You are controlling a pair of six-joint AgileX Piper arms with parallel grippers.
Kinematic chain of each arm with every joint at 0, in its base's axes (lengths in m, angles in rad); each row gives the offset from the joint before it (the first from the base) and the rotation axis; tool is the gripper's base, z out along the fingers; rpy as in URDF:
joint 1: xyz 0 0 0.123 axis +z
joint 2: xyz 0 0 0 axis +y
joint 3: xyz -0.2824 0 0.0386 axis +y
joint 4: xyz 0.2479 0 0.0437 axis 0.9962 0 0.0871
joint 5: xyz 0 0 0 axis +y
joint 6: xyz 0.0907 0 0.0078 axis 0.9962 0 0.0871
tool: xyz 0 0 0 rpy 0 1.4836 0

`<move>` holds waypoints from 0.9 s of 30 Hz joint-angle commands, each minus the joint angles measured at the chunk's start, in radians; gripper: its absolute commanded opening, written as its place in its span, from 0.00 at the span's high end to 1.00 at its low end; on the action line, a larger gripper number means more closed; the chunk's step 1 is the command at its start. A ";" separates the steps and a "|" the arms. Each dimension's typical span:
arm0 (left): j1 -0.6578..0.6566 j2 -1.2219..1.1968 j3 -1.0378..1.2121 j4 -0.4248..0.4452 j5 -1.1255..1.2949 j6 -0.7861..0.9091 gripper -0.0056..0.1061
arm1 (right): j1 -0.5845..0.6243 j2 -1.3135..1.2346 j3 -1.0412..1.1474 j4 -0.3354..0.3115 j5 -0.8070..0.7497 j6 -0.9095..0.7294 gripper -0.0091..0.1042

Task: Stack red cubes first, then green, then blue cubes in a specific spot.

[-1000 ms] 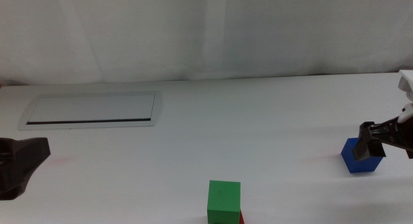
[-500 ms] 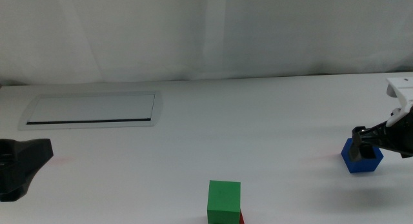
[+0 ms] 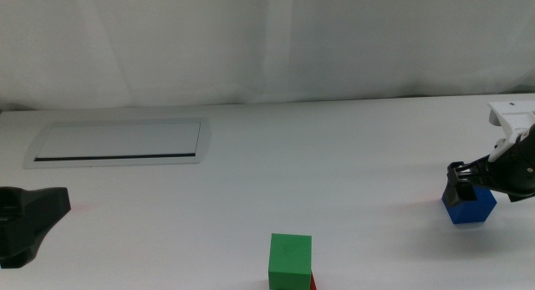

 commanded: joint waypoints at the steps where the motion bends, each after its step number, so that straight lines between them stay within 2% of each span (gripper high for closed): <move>1: -0.010 -0.004 0.005 -0.012 -0.003 0.003 0.19 | 0.004 0.014 -0.015 -0.013 -0.008 -0.003 0.10; 7: -0.010 -0.004 0.005 -0.010 -0.003 0.003 0.19 | 0.004 0.039 -0.019 -0.015 -0.009 -0.003 0.16; 14: -0.010 -0.004 0.005 -0.010 -0.003 0.003 0.19 | 0.004 0.054 -0.019 -0.013 -0.014 -0.003 0.30; 22: -0.010 -0.004 0.005 -0.010 -0.003 0.003 0.19 | 0.005 0.099 -0.028 -0.009 -0.003 -0.005 0.33; 24: -0.010 -0.004 0.005 -0.010 -0.003 0.003 0.19 | 0.005 0.099 -0.028 -0.009 -0.007 -0.005 0.42; 26: -0.010 -0.004 0.005 -0.010 -0.003 0.003 0.19 | 0.005 0.099 -0.028 -0.011 -0.009 -0.005 0.57; 27: -0.010 -0.004 0.005 -0.010 -0.003 0.003 0.19 | 0.005 0.099 -0.028 -0.013 -0.007 -0.005 0.81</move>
